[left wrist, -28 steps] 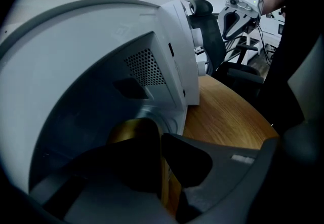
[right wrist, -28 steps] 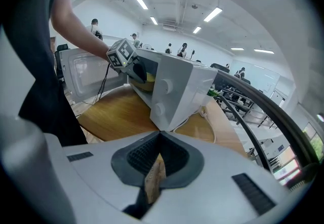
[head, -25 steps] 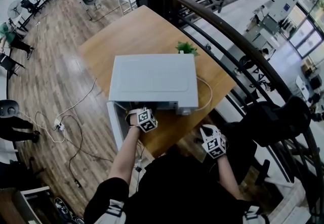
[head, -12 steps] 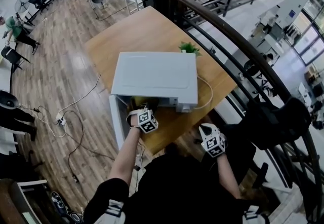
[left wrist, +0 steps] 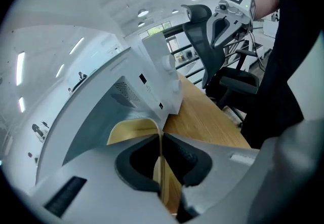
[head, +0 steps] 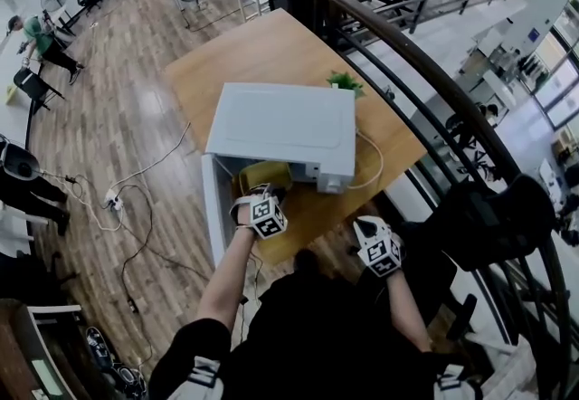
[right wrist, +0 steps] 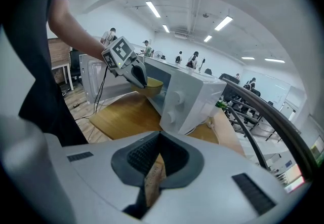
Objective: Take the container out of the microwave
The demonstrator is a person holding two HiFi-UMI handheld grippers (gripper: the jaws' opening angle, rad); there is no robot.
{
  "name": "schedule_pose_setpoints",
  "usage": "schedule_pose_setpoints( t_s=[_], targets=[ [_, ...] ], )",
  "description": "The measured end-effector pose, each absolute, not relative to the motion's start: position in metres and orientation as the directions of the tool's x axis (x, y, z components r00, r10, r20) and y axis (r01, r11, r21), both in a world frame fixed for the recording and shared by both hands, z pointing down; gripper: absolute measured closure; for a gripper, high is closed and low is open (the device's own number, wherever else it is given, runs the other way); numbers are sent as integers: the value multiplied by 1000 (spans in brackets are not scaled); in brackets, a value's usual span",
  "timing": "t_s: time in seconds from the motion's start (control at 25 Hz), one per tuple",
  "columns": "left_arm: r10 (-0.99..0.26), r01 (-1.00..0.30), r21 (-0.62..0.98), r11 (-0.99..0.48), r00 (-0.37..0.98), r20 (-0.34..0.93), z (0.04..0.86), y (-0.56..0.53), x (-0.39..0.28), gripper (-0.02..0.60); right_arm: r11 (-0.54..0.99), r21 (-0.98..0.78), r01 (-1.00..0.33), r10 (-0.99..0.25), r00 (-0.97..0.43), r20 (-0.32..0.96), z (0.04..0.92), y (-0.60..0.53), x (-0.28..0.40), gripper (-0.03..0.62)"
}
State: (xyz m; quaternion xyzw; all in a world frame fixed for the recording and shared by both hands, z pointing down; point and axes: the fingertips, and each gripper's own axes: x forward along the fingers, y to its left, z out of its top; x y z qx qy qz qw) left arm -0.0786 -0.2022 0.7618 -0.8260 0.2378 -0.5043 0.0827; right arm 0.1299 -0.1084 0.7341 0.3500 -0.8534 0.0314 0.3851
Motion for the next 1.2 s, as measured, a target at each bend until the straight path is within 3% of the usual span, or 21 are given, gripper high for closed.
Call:
schedule_pose_setpoints(
  t_s=[1.2],
  targets=[
    [-493,-244,-429,-870,379,783,739,-97,-32,554,809,207,-550,-540,-556,632,723,-56,129,597]
  ],
)
